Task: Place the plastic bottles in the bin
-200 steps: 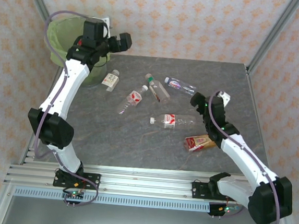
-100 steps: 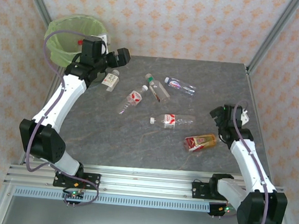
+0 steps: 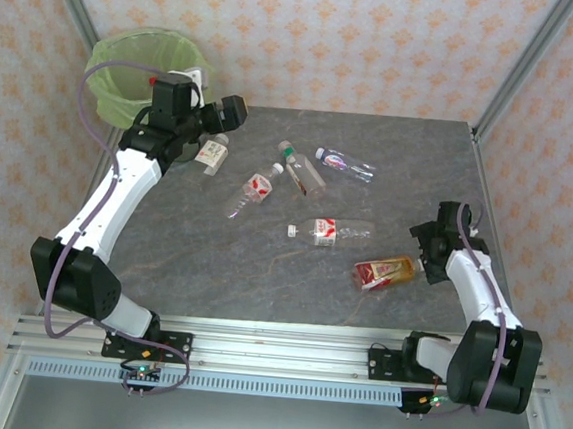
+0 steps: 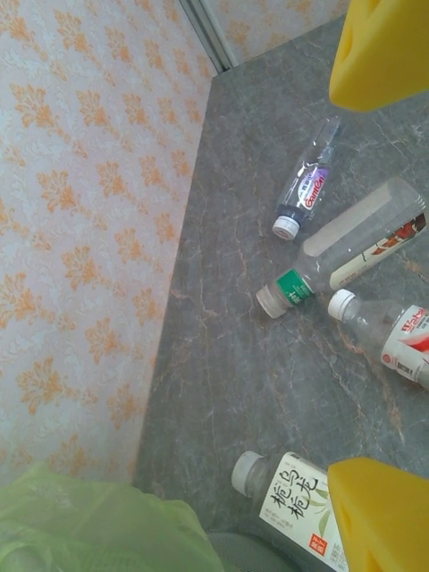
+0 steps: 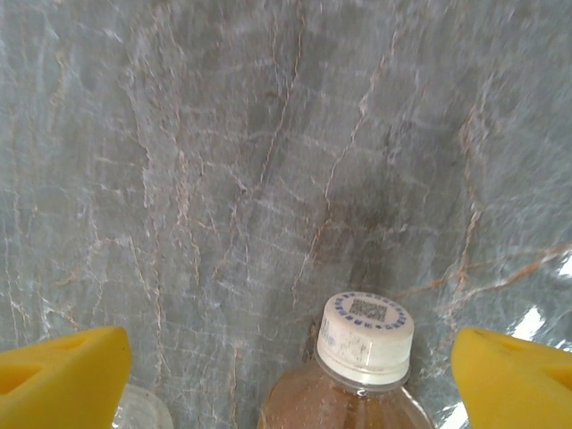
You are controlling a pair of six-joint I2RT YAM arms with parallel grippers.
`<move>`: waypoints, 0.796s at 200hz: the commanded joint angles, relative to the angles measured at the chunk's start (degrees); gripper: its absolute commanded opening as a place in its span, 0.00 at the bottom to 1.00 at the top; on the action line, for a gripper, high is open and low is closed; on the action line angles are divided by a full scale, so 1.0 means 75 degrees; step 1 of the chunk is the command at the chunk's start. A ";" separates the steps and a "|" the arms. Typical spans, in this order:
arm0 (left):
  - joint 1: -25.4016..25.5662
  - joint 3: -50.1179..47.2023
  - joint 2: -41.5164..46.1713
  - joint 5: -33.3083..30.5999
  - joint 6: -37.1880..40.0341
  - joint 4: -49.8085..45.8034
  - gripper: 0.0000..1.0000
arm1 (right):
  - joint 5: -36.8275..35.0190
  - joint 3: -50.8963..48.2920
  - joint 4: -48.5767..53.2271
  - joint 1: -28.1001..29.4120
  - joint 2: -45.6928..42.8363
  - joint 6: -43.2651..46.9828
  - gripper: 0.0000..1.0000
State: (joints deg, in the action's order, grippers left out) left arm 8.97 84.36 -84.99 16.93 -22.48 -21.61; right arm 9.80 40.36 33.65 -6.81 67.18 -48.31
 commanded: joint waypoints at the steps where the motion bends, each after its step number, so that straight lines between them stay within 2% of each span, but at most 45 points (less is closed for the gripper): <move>1: -0.0032 -0.0372 0.0329 -0.0195 0.0005 -0.0071 1.00 | 0.0383 0.0028 0.0133 -0.0027 0.0310 -0.0414 0.90; 77: -0.0014 -0.0968 0.0779 -0.0560 0.0170 -0.0472 1.00 | 0.0270 -0.0347 -0.1010 -0.0045 0.1201 -0.1066 0.73; 115: -0.0013 -0.1081 0.0898 -0.0687 0.0216 -0.0531 1.00 | 0.0258 -0.0588 -0.1511 -0.0052 0.1406 -0.1137 0.67; 159: -0.0019 -0.1123 0.0817 -0.0625 0.0138 -0.0492 1.00 | 0.0219 -0.0634 -0.1662 -0.0101 0.1653 -0.0871 0.51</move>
State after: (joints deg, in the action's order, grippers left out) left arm 8.97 76.64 -79.53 13.08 -22.44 -24.29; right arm 12.08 36.29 25.04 -7.18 77.73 -55.44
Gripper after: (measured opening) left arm 0.999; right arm 0.551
